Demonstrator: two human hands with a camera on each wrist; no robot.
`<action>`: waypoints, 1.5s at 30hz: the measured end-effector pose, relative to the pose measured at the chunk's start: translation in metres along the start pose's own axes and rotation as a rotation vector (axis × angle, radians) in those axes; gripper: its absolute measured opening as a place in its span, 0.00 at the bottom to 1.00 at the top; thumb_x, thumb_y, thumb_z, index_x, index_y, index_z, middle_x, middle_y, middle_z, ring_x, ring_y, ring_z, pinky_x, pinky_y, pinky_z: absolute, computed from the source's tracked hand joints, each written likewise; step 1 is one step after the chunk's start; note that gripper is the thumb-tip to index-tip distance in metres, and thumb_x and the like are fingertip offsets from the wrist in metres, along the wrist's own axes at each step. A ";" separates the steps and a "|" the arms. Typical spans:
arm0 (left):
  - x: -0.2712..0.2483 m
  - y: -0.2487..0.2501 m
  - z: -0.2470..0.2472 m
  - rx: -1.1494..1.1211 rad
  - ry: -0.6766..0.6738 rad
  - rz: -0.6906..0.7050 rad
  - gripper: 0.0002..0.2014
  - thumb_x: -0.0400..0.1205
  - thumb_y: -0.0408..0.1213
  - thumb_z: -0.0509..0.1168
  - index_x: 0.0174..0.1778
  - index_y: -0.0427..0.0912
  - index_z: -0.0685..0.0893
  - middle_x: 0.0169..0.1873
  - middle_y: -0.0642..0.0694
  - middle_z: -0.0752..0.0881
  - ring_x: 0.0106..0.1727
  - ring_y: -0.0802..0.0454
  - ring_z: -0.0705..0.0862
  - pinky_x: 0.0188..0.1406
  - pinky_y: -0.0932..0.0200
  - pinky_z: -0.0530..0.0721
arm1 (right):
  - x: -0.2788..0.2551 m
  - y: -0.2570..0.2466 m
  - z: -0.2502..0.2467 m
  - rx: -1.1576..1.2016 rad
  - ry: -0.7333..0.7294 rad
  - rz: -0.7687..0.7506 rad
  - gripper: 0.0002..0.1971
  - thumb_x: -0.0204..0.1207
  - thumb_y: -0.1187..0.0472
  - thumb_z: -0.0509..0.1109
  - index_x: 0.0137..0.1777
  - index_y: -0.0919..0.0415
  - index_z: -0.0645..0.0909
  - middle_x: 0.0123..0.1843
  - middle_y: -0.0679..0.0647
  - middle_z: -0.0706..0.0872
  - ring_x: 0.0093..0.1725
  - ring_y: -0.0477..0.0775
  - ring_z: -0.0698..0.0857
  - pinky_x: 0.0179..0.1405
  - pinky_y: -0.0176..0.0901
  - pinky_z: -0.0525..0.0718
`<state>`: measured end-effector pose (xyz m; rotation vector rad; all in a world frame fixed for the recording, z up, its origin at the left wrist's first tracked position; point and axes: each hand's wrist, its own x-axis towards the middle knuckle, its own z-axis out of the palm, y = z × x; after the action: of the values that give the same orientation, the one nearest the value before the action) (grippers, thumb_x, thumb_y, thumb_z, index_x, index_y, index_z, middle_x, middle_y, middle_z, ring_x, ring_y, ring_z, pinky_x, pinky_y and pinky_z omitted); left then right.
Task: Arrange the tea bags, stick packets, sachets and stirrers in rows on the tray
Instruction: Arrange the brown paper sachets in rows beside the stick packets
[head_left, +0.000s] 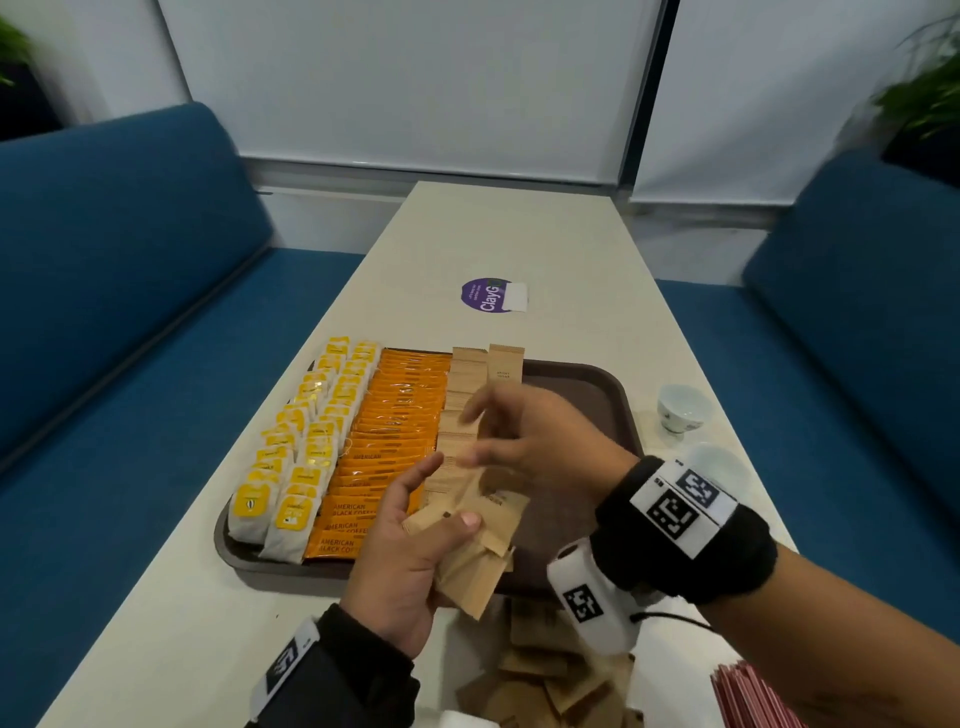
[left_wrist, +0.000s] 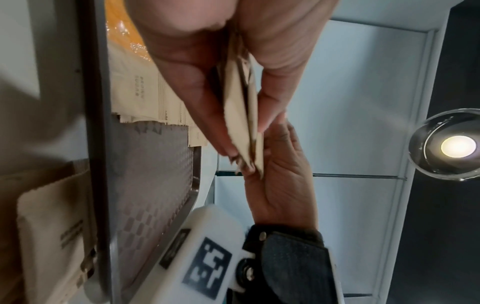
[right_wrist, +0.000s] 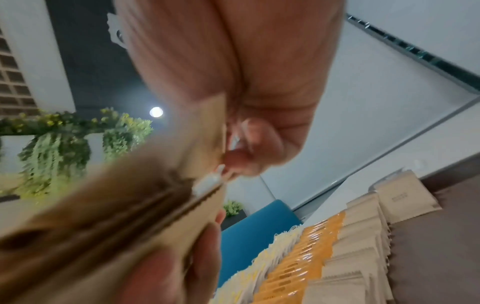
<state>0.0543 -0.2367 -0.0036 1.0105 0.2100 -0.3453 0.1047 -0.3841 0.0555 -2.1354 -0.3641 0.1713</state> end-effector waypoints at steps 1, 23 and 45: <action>0.000 0.001 0.001 -0.010 0.030 0.031 0.31 0.68 0.21 0.69 0.61 0.59 0.79 0.50 0.46 0.88 0.47 0.40 0.86 0.29 0.48 0.85 | -0.002 0.004 0.001 0.160 0.161 0.066 0.12 0.70 0.58 0.77 0.45 0.49 0.76 0.41 0.52 0.83 0.38 0.48 0.82 0.32 0.35 0.81; 0.005 -0.003 -0.021 0.005 0.091 0.038 0.35 0.59 0.25 0.71 0.60 0.60 0.78 0.47 0.47 0.89 0.48 0.42 0.86 0.34 0.46 0.86 | 0.086 0.089 -0.043 0.180 0.331 0.705 0.07 0.78 0.59 0.72 0.42 0.61 0.81 0.28 0.53 0.77 0.22 0.47 0.69 0.19 0.33 0.68; -0.001 -0.004 -0.017 0.013 0.086 0.051 0.34 0.58 0.28 0.72 0.58 0.62 0.78 0.54 0.47 0.85 0.53 0.42 0.84 0.37 0.47 0.84 | 0.053 0.053 -0.041 0.224 0.152 0.475 0.11 0.73 0.53 0.75 0.37 0.58 0.80 0.31 0.52 0.83 0.26 0.45 0.76 0.26 0.36 0.71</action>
<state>0.0513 -0.2239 -0.0152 1.0425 0.2590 -0.2574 0.1753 -0.4273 0.0358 -1.9643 0.2467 0.3026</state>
